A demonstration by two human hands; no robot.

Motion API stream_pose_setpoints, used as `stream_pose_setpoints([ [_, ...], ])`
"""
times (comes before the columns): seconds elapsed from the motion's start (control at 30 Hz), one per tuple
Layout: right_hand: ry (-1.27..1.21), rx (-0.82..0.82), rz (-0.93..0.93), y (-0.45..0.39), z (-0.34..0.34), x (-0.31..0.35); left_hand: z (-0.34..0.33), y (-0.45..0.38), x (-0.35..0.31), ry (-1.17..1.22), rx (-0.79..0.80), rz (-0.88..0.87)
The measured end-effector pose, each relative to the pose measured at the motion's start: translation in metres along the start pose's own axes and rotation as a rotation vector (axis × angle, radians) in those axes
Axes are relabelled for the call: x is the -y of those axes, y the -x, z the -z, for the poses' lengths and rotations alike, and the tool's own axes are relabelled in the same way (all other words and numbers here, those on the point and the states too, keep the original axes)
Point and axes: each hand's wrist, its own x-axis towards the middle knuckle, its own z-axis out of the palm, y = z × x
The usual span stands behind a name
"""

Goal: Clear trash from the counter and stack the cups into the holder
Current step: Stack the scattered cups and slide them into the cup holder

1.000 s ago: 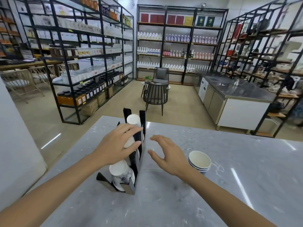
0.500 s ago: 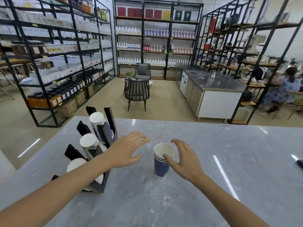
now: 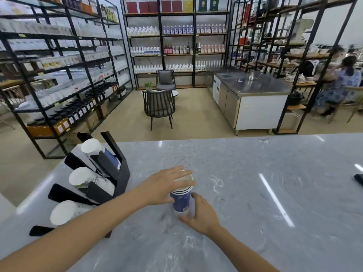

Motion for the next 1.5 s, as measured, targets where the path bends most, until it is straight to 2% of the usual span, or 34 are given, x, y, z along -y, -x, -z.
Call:
stream_pose_setpoints([
  [0.17, -0.132, 0.007, -0.023, -0.013, -0.019, 0.000, -0.004, -0.020, 0.002, 0.091, -0.003, -0.011],
  [0.43, -0.287, -0.041, -0.011, -0.019, -0.023, -0.005, -0.011, -0.005, 0.019, 0.129, -0.057, 0.150],
  [0.73, -0.351, -0.174, 0.146, -0.017, 0.015, 0.007, 0.014, 0.025, 0.047, 0.085, -0.298, 0.342],
  [0.9, -0.401, -0.254, 0.216, -0.019, 0.042, 0.028, 0.026, 0.047, 0.053, 0.062, -0.386, 0.423],
  [1.03, -0.495, -0.294, 0.280, -0.023, 0.062, 0.050, 0.042, 0.068, 0.059, 0.068, -0.429, 0.424],
  [1.5, -0.733, -0.418, 0.495, -0.033, 0.098, 0.159, 0.072, 0.124, 0.083, 0.015, -0.447, 0.567],
])
